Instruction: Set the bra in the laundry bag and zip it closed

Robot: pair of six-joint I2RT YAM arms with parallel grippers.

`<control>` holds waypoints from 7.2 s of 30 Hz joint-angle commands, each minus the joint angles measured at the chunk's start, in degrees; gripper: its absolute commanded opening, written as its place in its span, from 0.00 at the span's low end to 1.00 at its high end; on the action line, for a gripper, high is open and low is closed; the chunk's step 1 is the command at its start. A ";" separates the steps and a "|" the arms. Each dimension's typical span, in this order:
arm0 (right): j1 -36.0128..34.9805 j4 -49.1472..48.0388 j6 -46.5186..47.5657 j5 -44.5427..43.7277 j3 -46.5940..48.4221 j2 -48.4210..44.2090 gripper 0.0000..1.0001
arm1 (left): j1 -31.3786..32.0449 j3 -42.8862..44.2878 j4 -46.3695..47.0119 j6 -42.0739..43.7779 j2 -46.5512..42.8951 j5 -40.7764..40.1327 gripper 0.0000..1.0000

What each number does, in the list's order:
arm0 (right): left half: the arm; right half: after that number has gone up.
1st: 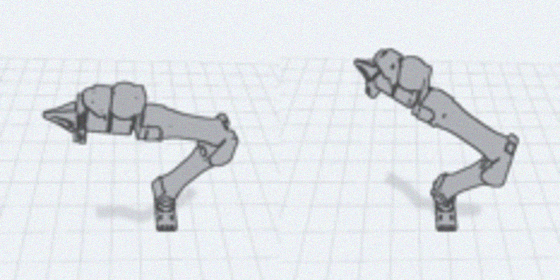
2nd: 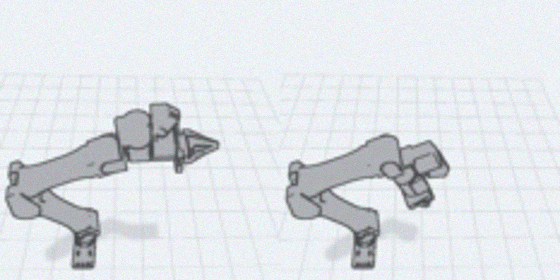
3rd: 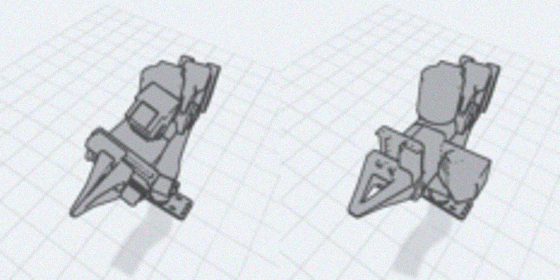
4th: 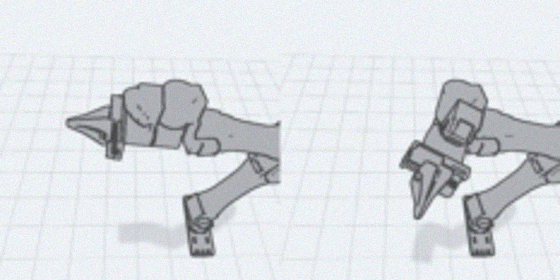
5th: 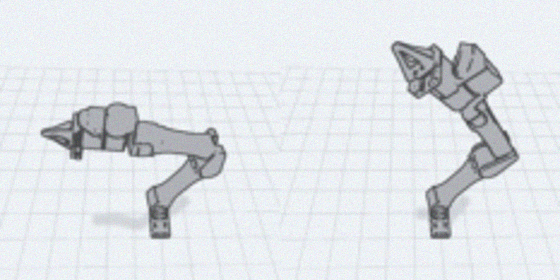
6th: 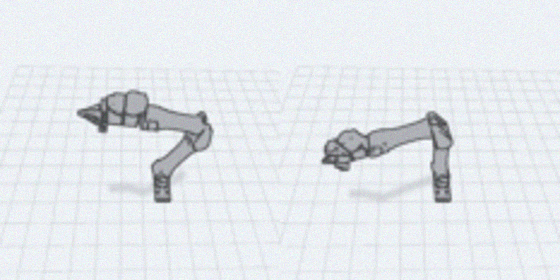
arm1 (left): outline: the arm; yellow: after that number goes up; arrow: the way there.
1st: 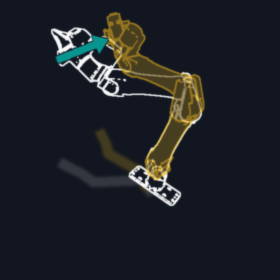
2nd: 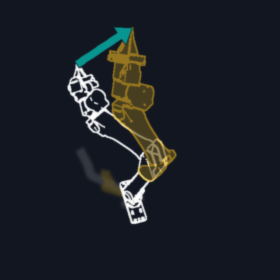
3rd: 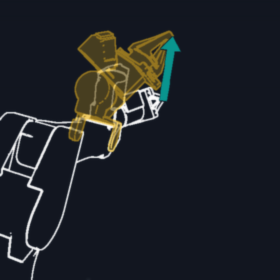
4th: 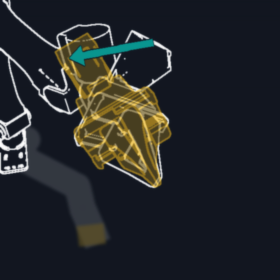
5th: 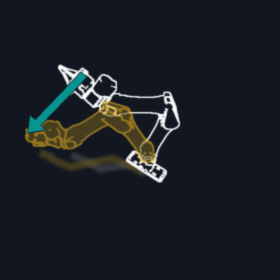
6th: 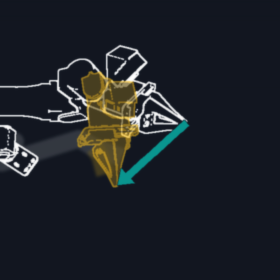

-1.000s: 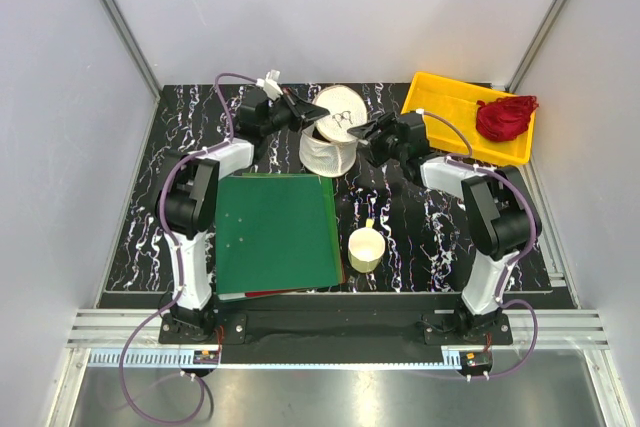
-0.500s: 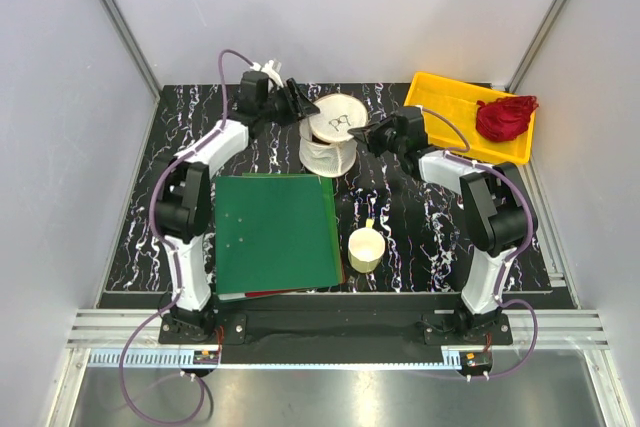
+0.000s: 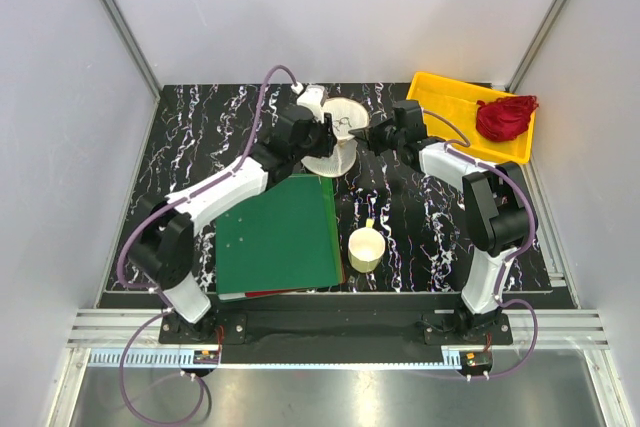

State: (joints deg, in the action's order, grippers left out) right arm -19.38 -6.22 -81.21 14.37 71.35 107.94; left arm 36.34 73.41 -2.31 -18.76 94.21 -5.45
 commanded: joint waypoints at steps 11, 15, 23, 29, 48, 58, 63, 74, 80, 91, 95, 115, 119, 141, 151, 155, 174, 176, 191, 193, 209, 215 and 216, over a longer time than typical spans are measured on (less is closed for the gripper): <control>0.13 2.18 -4.75 -2.51 0.98 -2.38 0.08 | 2.16 -2.65 11.71 -2.85 5.89 -2.36 0.50; 0.13 2.00 -5.36 -2.33 0.89 -2.21 0.08 | 2.69 -2.57 13.91 -4.52 7.38 -3.78 0.51; 0.13 1.47 -6.50 -2.95 -0.25 -2.74 0.07 | 3.12 4.81 7.76 -9.44 13.01 -8.69 0.40; -0.14 1.30 -6.42 -2.59 -0.25 -2.47 0.04 | 3.21 6.75 8.11 -10.42 14.68 -9.05 0.40; 3.02 5.87 10.44 -3.47 3.95 -3.36 0.00 | -5.04 4.64 -2.08 -7.34 10.11 -7.31 0.00; 8.74 22.73 33.39 0.65 24.26 5.52 0.00 | -11.99 6.40 -3.67 -2.50 10.46 13.53 0.00; 9.44 25.47 34.37 2.50 26.65 7.37 0.00 | -11.82 7.36 -3.06 -5.40 10.73 18.98 0.00; 8.74 18.17 24.09 11.47 14.44 0.00 0.72 | -9.88 11.49 -0.42 -10.67 14.94 24.60 0.00; 5.93 8.79 14.60 11.12 4.77 -4.84 0.75 | -9.09 11.32 1.51 -11.82 15.39 26.37 0.00; 1.18 6.75 6.85 9.37 7.48 -0.01 0.52 | -7.42 8.86 3.98 -11.82 14.15 28.48 0.00; 2.23 6.75 9.92 7.52 8.10 0.17 0.15 | -8.12 9.12 0.22 -11.21 14.24 25.24 0.00; 7.16 27.12 31.82 10.52 36.14 15.37 0.58 | -12.88 11.77 -3.59 -13.83 13.63 30.50 0.00; 7.07 27.75 31.11 7.78 27.30 8.28 0.80 | -10.33 12.72 -1.74 -15.51 15.55 29.80 0.00; 4.87 16.68 23.29 7.60 13.99 1.48 0.03 | -6.27 13.35 -0.68 -16.92 17.41 29.27 0.00; 7.25 17.64 35.06 7.07 20.92 4.90 0.00 | -18.58 8.86 -4.98 -14.73 11.61 25.05 0.00; 6.90 17.56 35.95 12.33 27.07 9.21 0.00 | -17.10 8.77 -4.38 -14.98 10.90 27.33 0.00; 5.75 20.90 29.36 4.26 7.15 -7.65 0.85 | -5.49 9.47 4.77 -22.72 17.14 28.66 0.00; 5.84 20.37 27.78 4.35 6.17 -8.36 0.85 | -5.14 9.30 4.85 -22.63 17.14 28.66 0.00; 5.49 26.55 24.39 -5.25 -2.34 -21.27 0.91 | -3.82 9.65 4.33 -22.02 16.70 29.54 0.00; 5.14 18.49 18.48 -1.12 -7.18 -22.15 0.88 | -3.47 9.48 4.33 -21.67 16.53 29.54 0.00; 1.97 8.06 3.43 0.13 -6.05 -12.50 0.24 | -2.06 8.77 4.51 -20.18 15.47 29.71 0.00; 3.46 8.94 9.04 -1.10 -3.68 -11.53 0.00 | -7.94 8.69 0.74 -19.47 13.81 28.58 0.00; 3.99 8.86 9.92 0.64 -3.15 -10.92 0.00 | -10.30 8.51 -0.49 -18.86 13.28 27.26 0.00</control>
State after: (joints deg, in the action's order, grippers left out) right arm -16.88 4.27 -75.26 14.20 63.81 96.09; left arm 32.40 81.58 -0.75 -39.79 111.48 23.59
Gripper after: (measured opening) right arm 0.033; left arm 0.070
